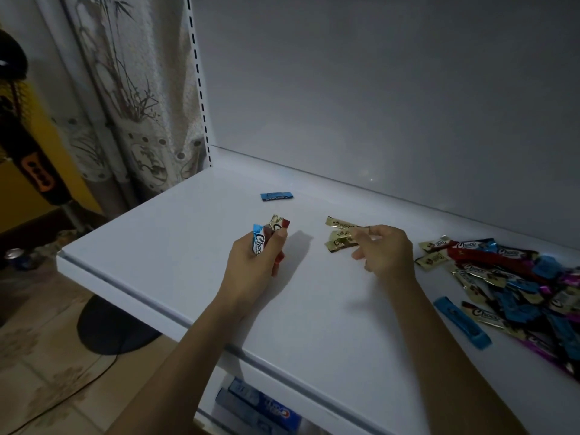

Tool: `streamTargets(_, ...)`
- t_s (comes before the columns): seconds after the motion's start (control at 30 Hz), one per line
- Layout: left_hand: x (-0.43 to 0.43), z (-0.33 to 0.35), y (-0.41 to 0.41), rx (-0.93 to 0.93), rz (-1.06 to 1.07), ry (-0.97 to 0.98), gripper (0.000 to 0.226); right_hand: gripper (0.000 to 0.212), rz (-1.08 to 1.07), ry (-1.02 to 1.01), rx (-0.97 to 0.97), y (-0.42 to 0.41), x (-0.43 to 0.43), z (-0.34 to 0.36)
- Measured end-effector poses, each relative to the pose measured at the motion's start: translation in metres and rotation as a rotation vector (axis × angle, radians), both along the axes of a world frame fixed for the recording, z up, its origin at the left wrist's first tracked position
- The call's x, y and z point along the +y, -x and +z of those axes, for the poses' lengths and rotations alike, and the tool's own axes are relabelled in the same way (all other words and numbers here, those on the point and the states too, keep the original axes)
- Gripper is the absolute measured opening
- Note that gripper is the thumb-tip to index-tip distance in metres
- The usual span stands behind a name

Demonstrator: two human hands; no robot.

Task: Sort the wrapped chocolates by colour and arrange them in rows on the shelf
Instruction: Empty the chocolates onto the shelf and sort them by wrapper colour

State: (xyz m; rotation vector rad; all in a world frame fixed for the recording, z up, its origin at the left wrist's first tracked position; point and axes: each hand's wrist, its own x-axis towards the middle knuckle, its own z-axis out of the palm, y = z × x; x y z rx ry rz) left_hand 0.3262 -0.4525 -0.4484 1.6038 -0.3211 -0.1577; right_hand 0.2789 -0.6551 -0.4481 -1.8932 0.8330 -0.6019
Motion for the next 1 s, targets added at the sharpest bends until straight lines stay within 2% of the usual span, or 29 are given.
streamTargets(0.07,0.0,0.001,0.001,-0.004,-0.008,0.036,0.016,0.045,-0.043,0.185,0.098,0.002,0.002,-0.003)
streamTargets(0.13,0.0,0.0,0.0,-0.027,0.006,0.015,0.024,0.033,-0.051,0.481,0.228,0.003,0.009,0.0)
streamTargets(0.2,0.0,0.0,0.0,-0.066,0.003,-0.027,0.026,0.017,0.065,0.651,0.218,0.003,0.017,0.001)
streamTargets(0.3,0.001,0.0,0.0,-0.086,-0.019,-0.027,0.021,0.02,0.268,0.785,0.269,0.0,0.024,-0.008)
streamTargets(0.37,0.001,-0.001,0.0,-0.099,-0.04,-0.033,0.014,0.028,0.294,0.798,0.305,-0.002,0.022,-0.012)
streamTargets(0.43,0.002,-0.001,-0.001,-0.098,-0.05,-0.011,0.01,0.026,0.266,0.689,0.156,-0.003,0.025,-0.006)
streamTargets(0.5,0.002,0.001,0.0,-0.104,-0.059,0.006,0.011,0.029,0.33,0.223,-0.112,-0.002,0.038,0.009)
streamTargets(0.53,0.002,0.001,0.0,-0.105,-0.067,0.017,0.012,0.027,0.404,-0.004,-0.189,-0.002,0.045,0.015)
streamTargets(0.57,0.002,0.001,0.0,-0.104,-0.073,0.029,0.012,0.021,0.482,-0.116,-0.209,-0.002,0.053,0.02)
streamTargets(0.63,0.003,0.001,0.001,-0.111,-0.07,0.037,0.015,0.001,0.549,-0.142,-0.188,-0.003,0.059,0.021)
streamTargets(0.73,0.003,0.001,0.0,-0.075,-0.031,0.029,0.016,0.012,0.284,-0.22,-0.229,-0.004,0.037,0.013)
streamTargets(0.77,0.003,0.002,0.0,-0.052,-0.014,0.033,0.016,0.011,0.179,-0.173,-0.194,-0.004,0.023,0.008)
streamTargets(0.83,0.002,0.003,0.0,-0.039,0.002,0.022,0.021,0.014,0.058,0.116,0.031,-0.002,0.003,-0.001)
streamTargets(0.9,0.001,0.004,0.001,-0.015,0.005,0.022,0.025,0.038,-0.035,0.406,0.278,0.004,-0.003,-0.01)
streamTargets(0.93,0.0,0.004,0.001,0.008,0.012,0.035,0.027,0.044,-0.069,0.47,0.296,0.006,0.0,-0.01)
streamTargets(1.0,-0.002,0.007,0.001,0.082,0.02,0.071,0.031,0.041,-0.048,0.47,0.128,0.006,0.015,0.001)
